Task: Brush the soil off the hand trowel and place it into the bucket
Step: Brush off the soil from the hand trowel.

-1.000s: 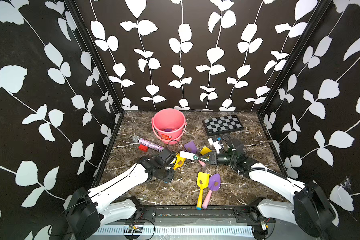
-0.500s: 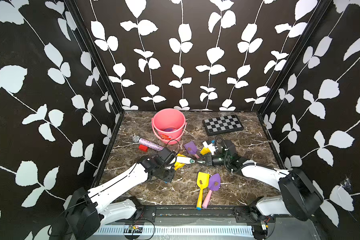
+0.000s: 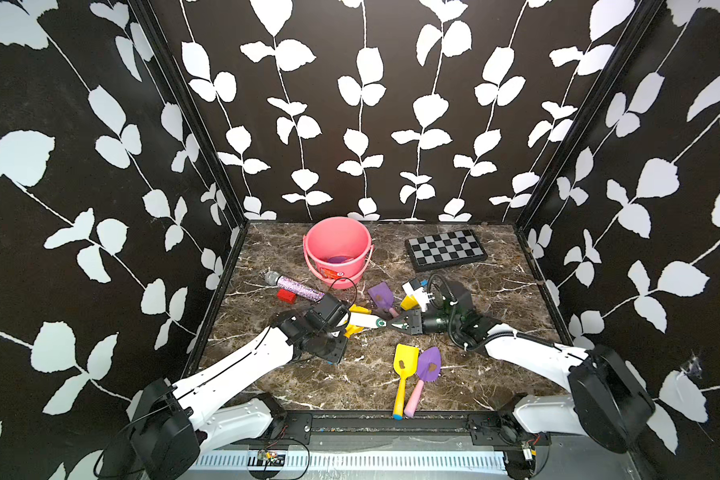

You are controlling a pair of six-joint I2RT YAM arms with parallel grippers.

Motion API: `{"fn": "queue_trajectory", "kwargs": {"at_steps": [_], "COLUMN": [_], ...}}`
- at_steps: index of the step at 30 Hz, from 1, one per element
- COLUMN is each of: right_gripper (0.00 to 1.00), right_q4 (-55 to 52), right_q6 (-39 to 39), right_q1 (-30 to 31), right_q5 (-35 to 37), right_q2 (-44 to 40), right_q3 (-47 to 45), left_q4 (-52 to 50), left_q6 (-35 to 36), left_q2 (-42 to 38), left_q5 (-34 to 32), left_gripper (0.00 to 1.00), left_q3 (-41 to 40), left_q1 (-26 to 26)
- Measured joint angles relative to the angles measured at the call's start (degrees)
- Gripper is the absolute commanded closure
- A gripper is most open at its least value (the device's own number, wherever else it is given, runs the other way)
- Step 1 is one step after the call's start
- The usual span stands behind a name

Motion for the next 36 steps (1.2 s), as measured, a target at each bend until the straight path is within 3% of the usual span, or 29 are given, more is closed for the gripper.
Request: {"fn": "queue_trajectory", "kwargs": {"at_steps": [5, 15, 21, 27, 36], "right_gripper": [1.0, 1.0, 1.0, 1.0, 1.0], "right_q4": [0.35, -2.73, -2.58, 2.23, 4.22], "right_q6": [-0.17, -2.19, -1.64, 0.22, 0.66], "right_q1": [-0.11, -6.25, -2.95, 1.4, -1.88], "right_q5": [0.07, 0.2, 0.7, 1.16, 1.53], "right_q2": [3.04, -1.42, -2.34, 2.93, 7.3], "right_q3": [-0.02, 0.09, 0.09, 0.09, 2.19], "left_q4": [-0.74, -0.2, -0.22, -0.2, -0.42], "left_q6": [0.0, 0.24, 0.24, 0.24, 0.22], "left_q2": [-0.09, -0.74, -0.74, -0.96, -0.96], "left_q5": [0.04, -0.31, -0.94, -0.85, -0.81], "left_gripper": [1.0, 1.0, 1.0, 1.0, 1.0], "left_q3": [-0.02, -0.15, -0.17, -0.2, -0.7], "left_q1": [0.02, 0.5, 0.7, 0.72, 0.98]}}
